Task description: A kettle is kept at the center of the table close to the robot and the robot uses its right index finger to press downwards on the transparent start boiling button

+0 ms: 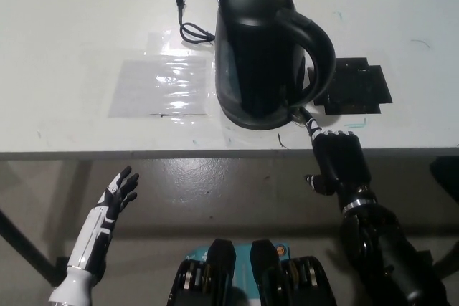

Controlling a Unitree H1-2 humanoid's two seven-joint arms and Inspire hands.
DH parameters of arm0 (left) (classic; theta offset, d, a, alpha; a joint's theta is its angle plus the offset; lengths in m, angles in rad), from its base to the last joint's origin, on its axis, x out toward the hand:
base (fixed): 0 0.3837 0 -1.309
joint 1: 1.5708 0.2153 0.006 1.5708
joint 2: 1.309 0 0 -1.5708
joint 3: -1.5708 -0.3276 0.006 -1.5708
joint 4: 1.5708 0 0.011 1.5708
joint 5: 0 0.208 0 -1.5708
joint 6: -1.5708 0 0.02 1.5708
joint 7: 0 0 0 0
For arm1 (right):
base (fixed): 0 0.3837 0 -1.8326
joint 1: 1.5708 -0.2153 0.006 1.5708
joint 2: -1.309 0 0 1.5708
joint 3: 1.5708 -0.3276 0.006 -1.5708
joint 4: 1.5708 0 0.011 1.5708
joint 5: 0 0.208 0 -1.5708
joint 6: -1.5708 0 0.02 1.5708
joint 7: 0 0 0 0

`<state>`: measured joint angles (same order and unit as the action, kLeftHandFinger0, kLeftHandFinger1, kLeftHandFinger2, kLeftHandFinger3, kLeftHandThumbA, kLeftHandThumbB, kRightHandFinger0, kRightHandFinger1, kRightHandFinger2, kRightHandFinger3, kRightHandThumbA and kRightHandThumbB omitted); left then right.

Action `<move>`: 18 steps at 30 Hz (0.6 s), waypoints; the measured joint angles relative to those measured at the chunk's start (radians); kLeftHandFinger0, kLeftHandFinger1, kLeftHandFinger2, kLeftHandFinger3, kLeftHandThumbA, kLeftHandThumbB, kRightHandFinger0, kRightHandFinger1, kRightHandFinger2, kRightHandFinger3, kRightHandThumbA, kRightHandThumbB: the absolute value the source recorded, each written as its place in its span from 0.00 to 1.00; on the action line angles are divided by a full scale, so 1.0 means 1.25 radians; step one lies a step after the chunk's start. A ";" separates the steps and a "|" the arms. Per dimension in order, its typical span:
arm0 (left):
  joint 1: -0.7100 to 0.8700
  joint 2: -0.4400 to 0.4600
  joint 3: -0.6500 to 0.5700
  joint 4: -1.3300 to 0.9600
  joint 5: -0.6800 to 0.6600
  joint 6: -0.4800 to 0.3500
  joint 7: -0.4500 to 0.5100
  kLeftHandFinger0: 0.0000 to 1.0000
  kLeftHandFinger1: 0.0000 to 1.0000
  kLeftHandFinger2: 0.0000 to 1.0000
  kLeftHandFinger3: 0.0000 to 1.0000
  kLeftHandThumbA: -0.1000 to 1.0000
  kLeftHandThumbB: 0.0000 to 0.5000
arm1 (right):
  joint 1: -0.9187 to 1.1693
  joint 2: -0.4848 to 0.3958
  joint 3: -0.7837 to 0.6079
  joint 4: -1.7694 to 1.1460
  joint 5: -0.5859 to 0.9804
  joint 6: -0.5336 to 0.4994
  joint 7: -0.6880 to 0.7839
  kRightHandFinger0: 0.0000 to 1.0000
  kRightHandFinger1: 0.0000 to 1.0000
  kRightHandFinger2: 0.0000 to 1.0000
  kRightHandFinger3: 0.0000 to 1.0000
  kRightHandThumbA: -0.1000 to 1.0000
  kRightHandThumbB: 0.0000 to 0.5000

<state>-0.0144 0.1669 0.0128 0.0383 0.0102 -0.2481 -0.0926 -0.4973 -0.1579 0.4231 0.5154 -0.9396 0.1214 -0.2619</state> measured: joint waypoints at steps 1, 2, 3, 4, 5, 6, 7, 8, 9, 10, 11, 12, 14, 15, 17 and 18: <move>-0.001 0.000 0.000 0.000 0.000 0.000 0.000 1.00 1.00 1.00 1.00 1.00 0.57 | 0.000 -0.001 0.002 -0.002 -0.001 0.003 0.001 0.00 0.00 0.00 1.00 1.00 0.59; -0.001 0.000 0.000 0.000 0.001 0.000 0.000 1.00 1.00 1.00 1.00 1.00 0.57 | 0.000 -0.001 0.005 -0.004 -0.003 0.009 0.002 0.00 0.00 0.00 1.00 1.00 0.59; -0.002 0.000 0.000 0.000 0.001 0.000 0.000 1.00 1.00 1.00 1.00 1.00 0.57 | 0.001 -0.002 0.008 -0.007 -0.004 0.012 0.004 0.00 0.00 0.00 1.00 1.00 0.62; -0.002 0.000 0.000 0.000 0.001 0.000 0.000 1.00 1.00 1.00 1.00 1.00 0.58 | 0.002 -0.003 0.011 -0.013 -0.006 0.016 0.008 0.00 0.00 0.01 1.00 1.00 0.60; -0.002 0.000 0.000 0.000 0.001 0.000 0.000 1.00 1.00 1.00 1.00 1.00 0.57 | 0.004 -0.005 0.013 -0.018 -0.007 0.022 0.012 0.00 0.00 0.05 1.00 1.00 0.61; -0.003 0.000 0.000 0.000 0.001 0.000 0.000 1.00 1.00 1.00 1.00 1.00 0.56 | 0.007 -0.007 0.016 -0.028 -0.009 0.028 0.018 0.00 0.00 0.04 1.00 1.00 0.62; -0.003 0.000 0.000 0.000 0.001 0.000 0.000 1.00 1.00 1.00 1.00 1.00 0.56 | 0.012 -0.011 0.020 -0.042 -0.010 0.036 0.026 0.00 0.00 0.04 1.00 1.00 0.62; -0.003 0.001 0.000 0.000 0.001 0.000 0.000 1.00 1.00 1.00 1.00 1.00 0.55 | 0.018 -0.014 0.024 -0.054 -0.012 0.044 0.034 0.00 0.00 0.04 1.00 1.00 0.63; -0.003 0.001 0.000 0.000 0.001 0.000 0.000 1.00 1.00 1.00 1.00 1.00 0.53 | 0.024 -0.016 0.028 -0.066 -0.013 0.050 0.040 0.00 0.00 0.04 1.00 1.00 0.63; -0.003 0.002 0.000 0.000 0.002 0.000 0.000 1.00 1.00 1.00 1.00 1.00 0.52 | 0.028 -0.017 0.031 -0.074 -0.013 0.055 0.046 0.00 0.00 0.03 1.00 1.00 0.62; -0.004 0.002 0.000 0.000 0.002 0.000 0.000 1.00 1.00 1.00 1.00 1.00 0.52 | 0.034 -0.019 0.035 -0.083 -0.014 0.061 0.051 0.00 0.00 0.01 1.00 1.00 0.63; -0.004 0.002 0.000 0.000 0.002 0.000 0.000 1.00 1.00 1.00 1.00 1.00 0.52 | 0.039 -0.021 0.037 -0.091 -0.014 0.065 0.056 0.00 0.00 0.01 1.00 1.00 0.64; -0.005 0.002 0.000 0.000 0.003 0.000 0.000 1.00 1.00 1.00 1.00 1.00 0.53 | 0.048 -0.025 0.041 -0.107 -0.015 0.074 0.067 0.00 0.00 0.05 1.00 1.00 0.64; -0.005 0.002 0.000 0.000 0.003 0.000 0.000 1.00 1.00 1.00 1.00 1.00 0.54 | 0.051 -0.027 0.044 -0.114 -0.015 0.079 0.073 0.00 0.00 0.06 1.00 1.00 0.65; -0.006 0.002 0.000 0.000 0.003 0.000 0.000 1.00 1.00 1.00 1.00 1.00 0.52 | 0.055 -0.033 0.049 -0.131 -0.018 0.088 0.086 0.00 0.00 0.07 1.00 1.00 0.64; -0.007 0.002 0.000 0.000 0.003 0.000 0.000 1.00 1.00 1.00 1.00 1.00 0.50 | 0.056 -0.036 0.051 -0.139 -0.019 0.093 0.093 0.00 0.00 0.06 1.00 1.00 0.65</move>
<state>-0.0232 0.1697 0.0126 0.0384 0.0139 -0.2478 -0.0925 -0.4272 -0.2027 0.4868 0.3421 -0.9638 0.2373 -0.1458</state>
